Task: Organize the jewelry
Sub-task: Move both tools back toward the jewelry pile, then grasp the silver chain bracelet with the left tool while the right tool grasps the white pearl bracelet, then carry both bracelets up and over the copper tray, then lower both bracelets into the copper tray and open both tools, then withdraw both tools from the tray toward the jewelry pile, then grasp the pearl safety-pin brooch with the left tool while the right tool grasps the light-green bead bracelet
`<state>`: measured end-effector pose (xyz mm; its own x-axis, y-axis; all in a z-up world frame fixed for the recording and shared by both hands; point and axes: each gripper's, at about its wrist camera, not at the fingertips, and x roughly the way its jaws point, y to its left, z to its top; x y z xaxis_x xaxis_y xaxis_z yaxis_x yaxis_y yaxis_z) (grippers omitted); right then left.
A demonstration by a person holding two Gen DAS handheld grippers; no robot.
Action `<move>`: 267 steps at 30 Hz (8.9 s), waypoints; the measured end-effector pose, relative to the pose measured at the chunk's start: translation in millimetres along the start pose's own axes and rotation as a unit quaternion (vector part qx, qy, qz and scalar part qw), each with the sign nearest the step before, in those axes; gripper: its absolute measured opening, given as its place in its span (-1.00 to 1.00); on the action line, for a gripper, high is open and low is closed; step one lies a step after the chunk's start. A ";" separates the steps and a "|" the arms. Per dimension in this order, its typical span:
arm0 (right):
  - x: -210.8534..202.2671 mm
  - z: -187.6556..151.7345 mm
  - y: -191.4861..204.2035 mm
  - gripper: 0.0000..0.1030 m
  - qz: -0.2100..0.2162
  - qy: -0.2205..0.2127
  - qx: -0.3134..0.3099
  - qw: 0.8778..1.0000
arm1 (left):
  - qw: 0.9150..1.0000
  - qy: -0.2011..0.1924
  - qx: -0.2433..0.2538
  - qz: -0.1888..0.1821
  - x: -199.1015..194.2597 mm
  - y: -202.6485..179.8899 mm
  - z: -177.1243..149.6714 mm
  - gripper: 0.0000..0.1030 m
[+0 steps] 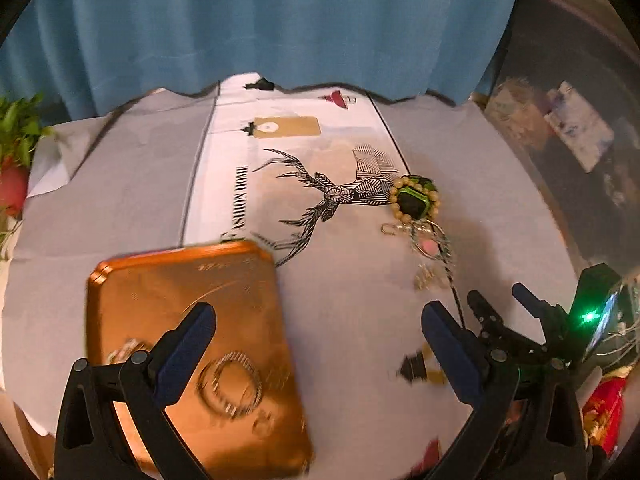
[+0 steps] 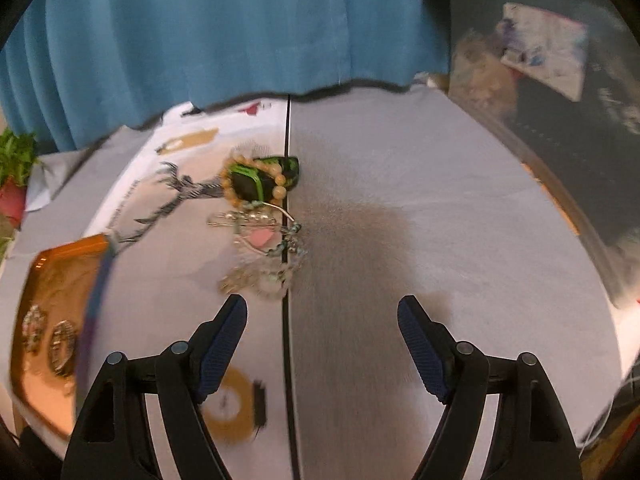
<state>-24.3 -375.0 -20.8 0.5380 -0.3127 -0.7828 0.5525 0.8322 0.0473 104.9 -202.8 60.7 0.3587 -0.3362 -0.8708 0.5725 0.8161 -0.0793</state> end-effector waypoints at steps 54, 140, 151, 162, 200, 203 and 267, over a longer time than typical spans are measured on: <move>-54.3 -3.9 -45.1 -0.89 0.036 -0.050 -0.018 0.998 | 0.992 0.049 0.050 -0.101 44.9 -64.0 11.5 -0.92; -186.4 -94.6 226.6 -0.88 0.156 -0.037 -0.194 0.968 | 0.993 -0.088 -0.054 -0.049 -137.0 172.8 -166.7 -0.92; -121.5 -62.1 260.0 -0.88 0.175 -0.025 -0.196 0.964 | 0.995 -0.073 -0.045 -0.041 -76.6 183.3 -125.8 -0.92; -49.0 -72.2 262.1 0.13 0.145 0.065 -0.198 0.967 | 0.997 -0.018 -0.070 0.002 -16.4 202.2 -126.9 0.86; -269.9 -180.8 194.9 0.33 0.103 -0.055 -0.152 0.982 | 0.993 -0.090 -0.042 0.061 -195.4 129.8 -269.8 0.87; -274.9 -182.7 193.8 0.33 0.104 -0.058 -0.152 0.981 | 0.993 -0.094 -0.040 0.062 -199.1 125.9 -272.6 0.87; 36.7 18.5 44.4 0.34 -0.016 0.002 0.016 1.000 | 0.996 -0.021 0.028 0.080 -51.8 72.2 -127.7 0.87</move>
<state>31.7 -358.0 -35.9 0.5175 -0.3376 -0.7863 0.5898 0.8065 0.0419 33.5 -66.4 38.2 0.4778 -0.2241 -0.8494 0.5456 0.8335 0.0871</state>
